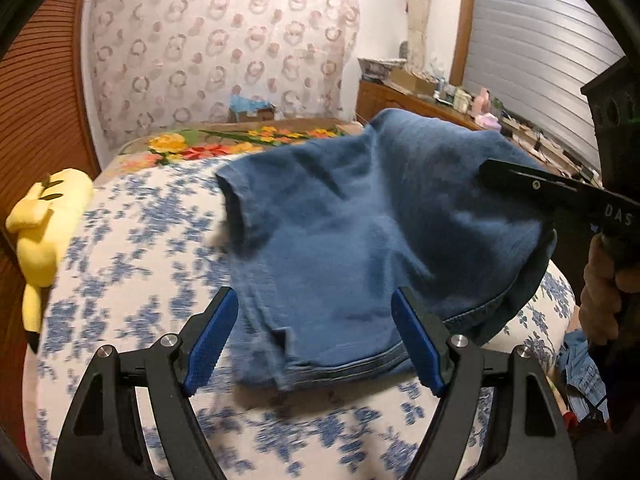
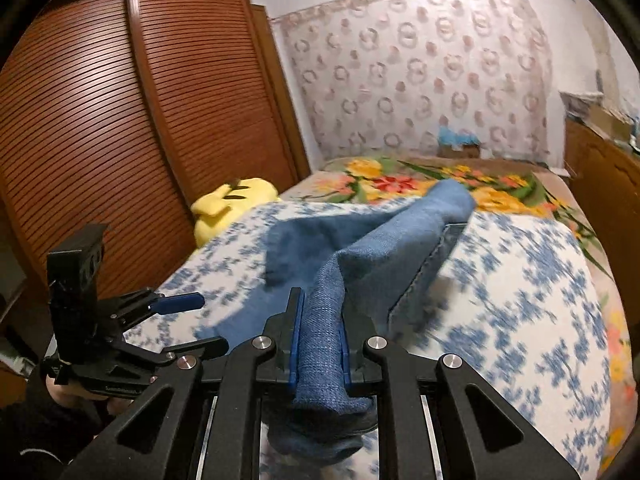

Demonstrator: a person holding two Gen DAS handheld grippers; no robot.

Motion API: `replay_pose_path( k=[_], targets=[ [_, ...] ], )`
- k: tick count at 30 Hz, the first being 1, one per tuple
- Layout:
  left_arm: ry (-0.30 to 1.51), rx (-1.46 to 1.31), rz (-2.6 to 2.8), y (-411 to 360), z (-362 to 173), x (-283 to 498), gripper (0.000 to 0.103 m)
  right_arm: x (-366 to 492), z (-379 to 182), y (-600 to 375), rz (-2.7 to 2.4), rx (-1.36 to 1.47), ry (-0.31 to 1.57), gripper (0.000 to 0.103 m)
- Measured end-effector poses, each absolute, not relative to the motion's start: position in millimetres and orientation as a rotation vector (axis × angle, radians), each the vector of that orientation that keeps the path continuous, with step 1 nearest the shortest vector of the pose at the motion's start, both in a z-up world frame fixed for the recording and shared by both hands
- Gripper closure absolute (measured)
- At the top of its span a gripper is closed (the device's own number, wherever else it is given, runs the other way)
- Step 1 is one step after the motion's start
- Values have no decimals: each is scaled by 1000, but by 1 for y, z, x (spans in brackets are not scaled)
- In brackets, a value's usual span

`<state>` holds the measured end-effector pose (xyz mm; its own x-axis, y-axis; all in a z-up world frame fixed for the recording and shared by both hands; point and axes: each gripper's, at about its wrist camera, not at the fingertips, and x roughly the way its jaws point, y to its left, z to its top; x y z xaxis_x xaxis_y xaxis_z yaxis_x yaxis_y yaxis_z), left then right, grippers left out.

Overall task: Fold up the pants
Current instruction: 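Grasp the jeans end with the right gripper and fold it over the stack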

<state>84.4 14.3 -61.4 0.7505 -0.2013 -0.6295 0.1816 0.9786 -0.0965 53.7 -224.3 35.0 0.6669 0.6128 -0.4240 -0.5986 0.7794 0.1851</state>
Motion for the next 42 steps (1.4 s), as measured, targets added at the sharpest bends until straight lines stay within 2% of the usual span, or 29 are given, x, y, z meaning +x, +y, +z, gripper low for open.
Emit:
replay_pose_path(
  k=[12,22,27,31,32,42],
  targets=[
    [650,-95,-73,85,-53,61,23,71,22,-145,855,-62,513,89],
    [635,-135,9,124,-54,51,23,93,-21,-90,966,-159,659,90],
    [635,-139,19,129,-55,53,23,104,-24,-86,950,-174,687,89],
    [637,-134,11,128,-55,52,23,97,-9,-98,966,-163,684,65],
    [637,-132,8,128,-55,53,23,93,-4,-104,970,-163,670,63],
    [622,-95,-50,95,-43,56,23,72,34,-178,861,-85,517,62]
  ],
)
